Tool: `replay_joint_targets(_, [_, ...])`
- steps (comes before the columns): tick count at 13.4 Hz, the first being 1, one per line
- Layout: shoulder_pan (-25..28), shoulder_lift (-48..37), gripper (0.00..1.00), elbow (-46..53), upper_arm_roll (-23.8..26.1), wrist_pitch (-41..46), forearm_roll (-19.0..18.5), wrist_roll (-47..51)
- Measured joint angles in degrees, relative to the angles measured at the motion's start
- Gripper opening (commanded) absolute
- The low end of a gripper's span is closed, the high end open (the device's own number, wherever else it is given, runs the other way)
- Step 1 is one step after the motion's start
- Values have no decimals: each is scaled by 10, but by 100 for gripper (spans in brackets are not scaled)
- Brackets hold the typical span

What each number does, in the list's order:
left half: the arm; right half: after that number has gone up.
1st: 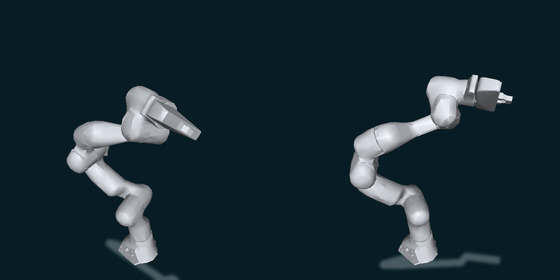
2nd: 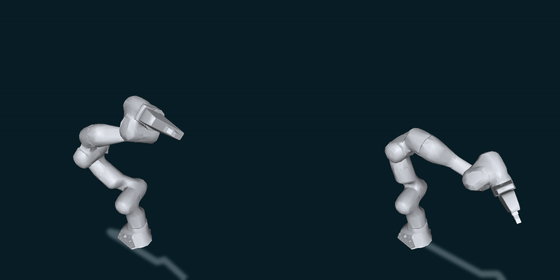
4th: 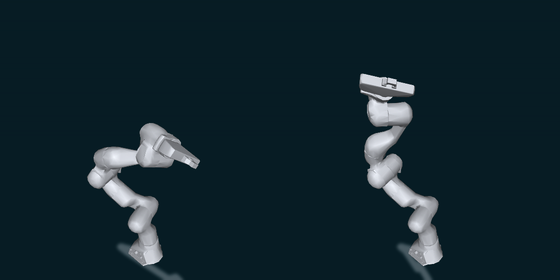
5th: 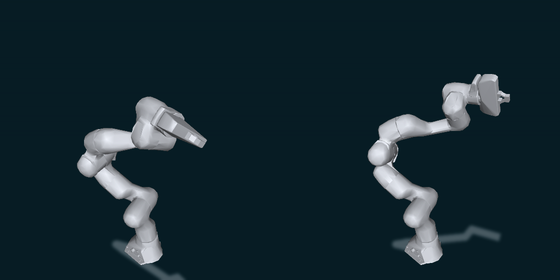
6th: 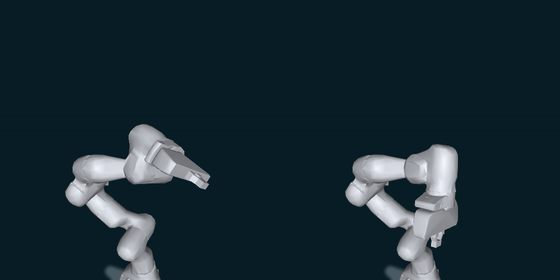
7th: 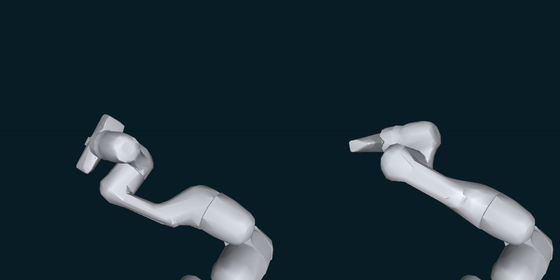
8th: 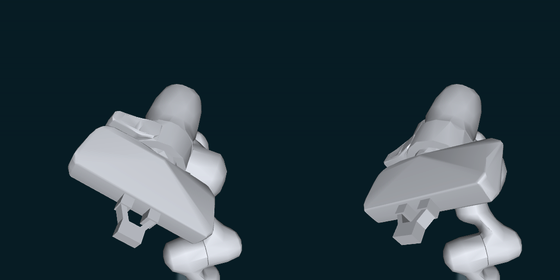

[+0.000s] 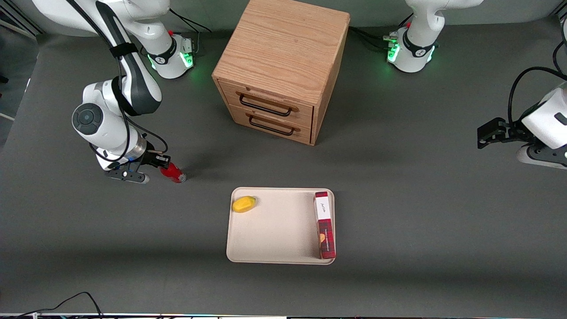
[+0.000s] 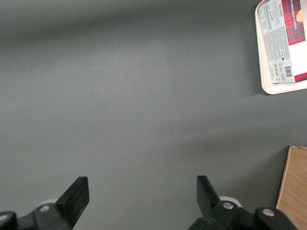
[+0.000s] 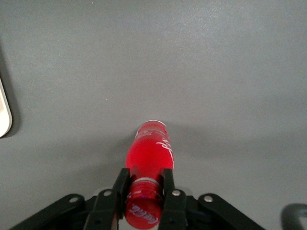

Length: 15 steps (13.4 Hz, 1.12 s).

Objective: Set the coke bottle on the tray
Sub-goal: 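Lift the red bottle with the right gripper off the table, then carry the red bottle over the white tray beside the lemon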

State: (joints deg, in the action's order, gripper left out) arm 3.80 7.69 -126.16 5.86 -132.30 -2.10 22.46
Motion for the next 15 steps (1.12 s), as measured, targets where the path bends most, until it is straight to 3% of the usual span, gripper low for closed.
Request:
replay_joint_targets(4, [0,-9,0,12,8,22,-18,-6])
replay_joint_targets(7, [-2,-44,0,103,3,188,-24,-52])
replay_joint_targets(10, [-3,-65,0,254,1,384,-22,-92])
replay_joint_targets(15, [11,-8,0,485,8,563,14,-91])
